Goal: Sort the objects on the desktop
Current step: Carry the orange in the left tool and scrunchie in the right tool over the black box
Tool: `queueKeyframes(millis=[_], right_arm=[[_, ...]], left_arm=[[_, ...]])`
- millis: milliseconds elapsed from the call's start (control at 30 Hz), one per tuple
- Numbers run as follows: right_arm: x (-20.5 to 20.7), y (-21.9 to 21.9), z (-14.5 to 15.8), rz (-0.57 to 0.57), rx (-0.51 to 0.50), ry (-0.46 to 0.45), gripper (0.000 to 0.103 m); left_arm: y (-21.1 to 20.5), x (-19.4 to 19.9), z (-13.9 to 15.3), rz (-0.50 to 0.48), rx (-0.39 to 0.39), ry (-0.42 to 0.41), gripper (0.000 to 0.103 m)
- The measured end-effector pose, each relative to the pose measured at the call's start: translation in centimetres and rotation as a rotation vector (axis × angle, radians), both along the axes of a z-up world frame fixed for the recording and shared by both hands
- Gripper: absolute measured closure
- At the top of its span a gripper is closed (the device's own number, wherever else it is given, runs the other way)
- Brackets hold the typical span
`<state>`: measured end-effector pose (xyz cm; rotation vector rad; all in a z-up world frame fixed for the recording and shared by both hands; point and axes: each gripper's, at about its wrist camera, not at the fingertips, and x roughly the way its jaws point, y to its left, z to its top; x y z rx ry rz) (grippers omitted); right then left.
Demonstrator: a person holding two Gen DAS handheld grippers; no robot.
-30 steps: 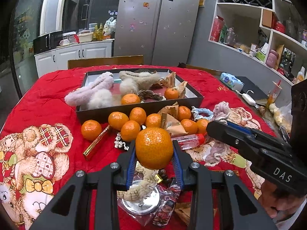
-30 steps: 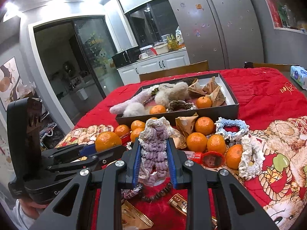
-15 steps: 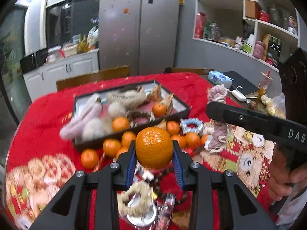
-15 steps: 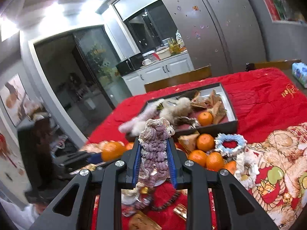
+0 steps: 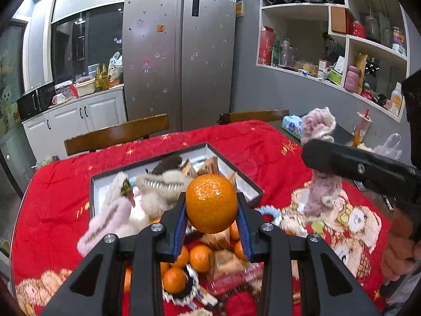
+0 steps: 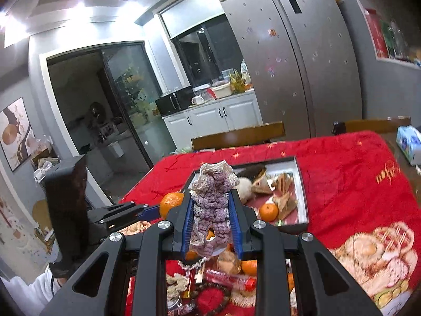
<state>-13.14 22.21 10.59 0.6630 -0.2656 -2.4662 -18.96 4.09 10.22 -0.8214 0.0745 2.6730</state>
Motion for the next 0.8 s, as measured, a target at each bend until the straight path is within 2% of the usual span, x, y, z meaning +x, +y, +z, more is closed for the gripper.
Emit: queueKeyframes(millis=[200, 433, 567, 800], right_arm=[[-2.1, -0.6, 0.6, -0.006, 0.023, 0.03, 0.078], [-6.4, -1.0, -1.5, -0.047, 0.076, 0.043, 0.078], [-9.1, -0.8, -4.0, -0.054, 0.085, -0.003, 0.078], [-12.8, 0.8, -8.1, -0.043, 0.081, -0.117, 0.078]], left_arm=[[0.3, -4.0, 0.9, 0.015, -0.002, 0.031, 0.068], [0.8, -9.5, -2.5, 0.018, 0.022, -0.07, 0.068], [1.1, -11.4, -4.9, -0.002, 0.025, -0.124, 0.068], [2.3, -12.0, -7.5, -0.073, -0.001, -0.178, 0.068]])
